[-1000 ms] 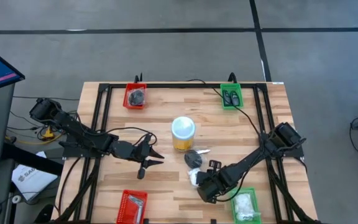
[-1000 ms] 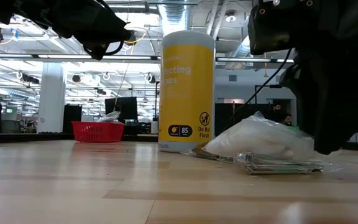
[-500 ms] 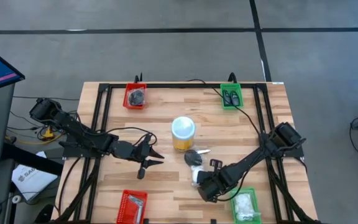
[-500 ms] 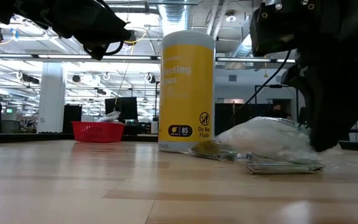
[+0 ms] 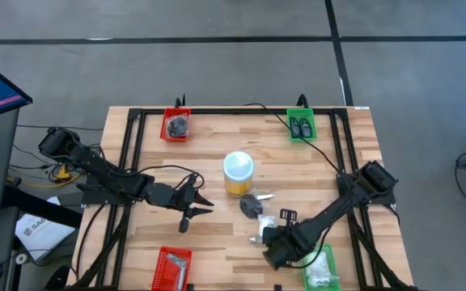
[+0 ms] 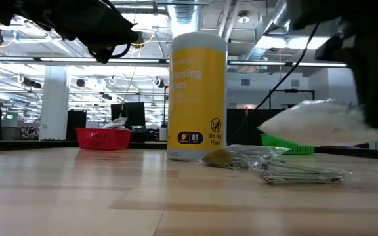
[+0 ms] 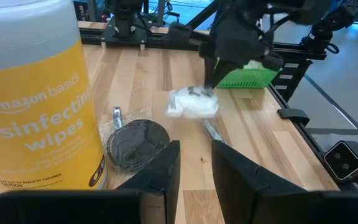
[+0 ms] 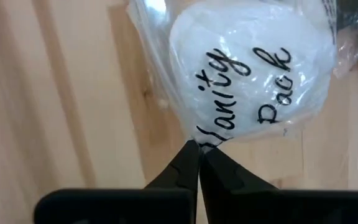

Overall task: Pick & Place Travel size toiletries
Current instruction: Put the white cotton pack into the bottom green bin

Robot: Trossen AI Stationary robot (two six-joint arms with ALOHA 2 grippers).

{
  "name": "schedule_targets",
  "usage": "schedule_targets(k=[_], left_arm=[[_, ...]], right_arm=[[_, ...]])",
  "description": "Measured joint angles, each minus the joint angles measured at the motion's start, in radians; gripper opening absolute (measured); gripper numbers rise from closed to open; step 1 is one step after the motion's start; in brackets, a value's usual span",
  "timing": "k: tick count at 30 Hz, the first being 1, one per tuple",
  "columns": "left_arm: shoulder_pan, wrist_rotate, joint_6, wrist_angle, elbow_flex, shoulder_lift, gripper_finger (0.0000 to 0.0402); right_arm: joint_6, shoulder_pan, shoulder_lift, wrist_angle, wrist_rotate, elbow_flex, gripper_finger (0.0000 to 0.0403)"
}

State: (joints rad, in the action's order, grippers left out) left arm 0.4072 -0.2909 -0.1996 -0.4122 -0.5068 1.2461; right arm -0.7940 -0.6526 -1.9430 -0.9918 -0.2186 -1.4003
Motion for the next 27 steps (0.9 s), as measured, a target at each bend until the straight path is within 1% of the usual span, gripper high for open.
schedule_targets(k=[5, 11, 14, 22, 27], left_arm=[[0.0, 0.0, 0.0, 0.0, 0.0, 0.0, 0.0084], [0.0, 0.0, 0.0, 0.0, 0.0, 0.0, 0.0084], [0.0, 0.0, 0.0, 0.0, 0.0, 0.0, 0.0084], [0.0, 0.0, 0.0, 0.0, 0.0, 0.0, 0.0084], [0.0, 0.0, 0.0, 0.0, 0.0, 0.0, 0.0084]], right_arm=[[-0.024, -0.047, 0.0, -0.104, 0.012, -0.069, 0.0], [-0.13, -0.127, 0.0, -0.241, 0.036, -0.134, 0.0], [-0.18, -0.173, 0.0, -0.262, 0.062, -0.156, 0.0], [-0.308, -0.284, 0.0, -0.342, 0.069, -0.214, 0.0], [-0.388, -0.338, 0.001, -0.36, 0.093, -0.22, 0.0]])
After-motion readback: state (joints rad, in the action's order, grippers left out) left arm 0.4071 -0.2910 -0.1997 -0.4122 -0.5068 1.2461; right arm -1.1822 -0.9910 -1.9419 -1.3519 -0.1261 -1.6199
